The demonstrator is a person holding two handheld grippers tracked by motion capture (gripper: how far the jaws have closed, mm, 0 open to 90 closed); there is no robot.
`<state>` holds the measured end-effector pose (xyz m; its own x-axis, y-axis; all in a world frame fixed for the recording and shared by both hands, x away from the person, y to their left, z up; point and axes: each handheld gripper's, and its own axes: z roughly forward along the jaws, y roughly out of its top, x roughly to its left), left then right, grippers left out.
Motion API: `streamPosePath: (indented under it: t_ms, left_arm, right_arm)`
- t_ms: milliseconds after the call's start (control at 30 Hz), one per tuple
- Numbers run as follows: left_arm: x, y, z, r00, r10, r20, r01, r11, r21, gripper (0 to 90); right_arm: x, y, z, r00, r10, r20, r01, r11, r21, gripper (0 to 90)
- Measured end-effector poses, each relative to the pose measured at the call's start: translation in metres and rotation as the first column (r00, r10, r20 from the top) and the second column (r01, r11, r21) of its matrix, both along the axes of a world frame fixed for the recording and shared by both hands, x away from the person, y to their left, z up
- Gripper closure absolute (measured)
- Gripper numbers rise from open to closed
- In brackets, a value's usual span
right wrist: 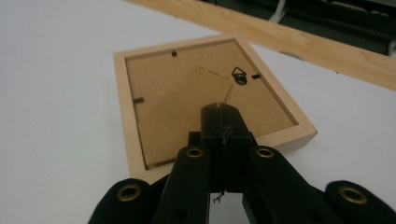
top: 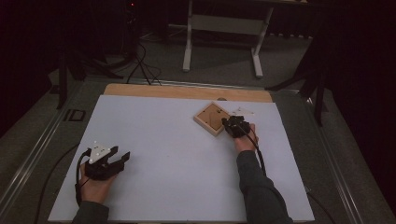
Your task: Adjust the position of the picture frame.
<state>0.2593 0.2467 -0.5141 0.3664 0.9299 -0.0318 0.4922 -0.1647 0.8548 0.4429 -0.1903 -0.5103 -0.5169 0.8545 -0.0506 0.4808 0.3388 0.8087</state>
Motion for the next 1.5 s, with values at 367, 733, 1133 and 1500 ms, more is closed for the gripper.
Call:
streamPosePath:
  t_ms: [367,733,1133,1500]
  left_arm:
    - [-0.001,0.001,0.001,1.0,0.002,0.005,-0.002,1.0,-0.005,46.0]
    - [-0.001,0.001,0.001,1.0,0.0,0.006,0.0,1.0,-0.002,45.9]
    - [-0.001,0.0,0.0,1.0,-0.002,0.004,0.002,1.0,0.005,45.8]
    - [-0.001,-0.001,0.0,1.0,-0.003,0.005,0.003,1.0,0.007,45.7]
  right_arm:
    - [0.009,0.008,-0.007,0.9991,-0.019,-0.037,0.018,0.999,-0.043,89.7]
    - [0.008,0.013,-0.005,0.9989,-0.014,-0.045,0.01,0.997,-0.077,89.9]
    - [-0.003,0.018,-0.005,0.9965,0.056,-0.062,-0.06,0.996,-0.066,90.0]
    - [-0.015,0.029,-0.005,0.992,0.108,-0.065,-0.111,0.992,-0.053,90.0]
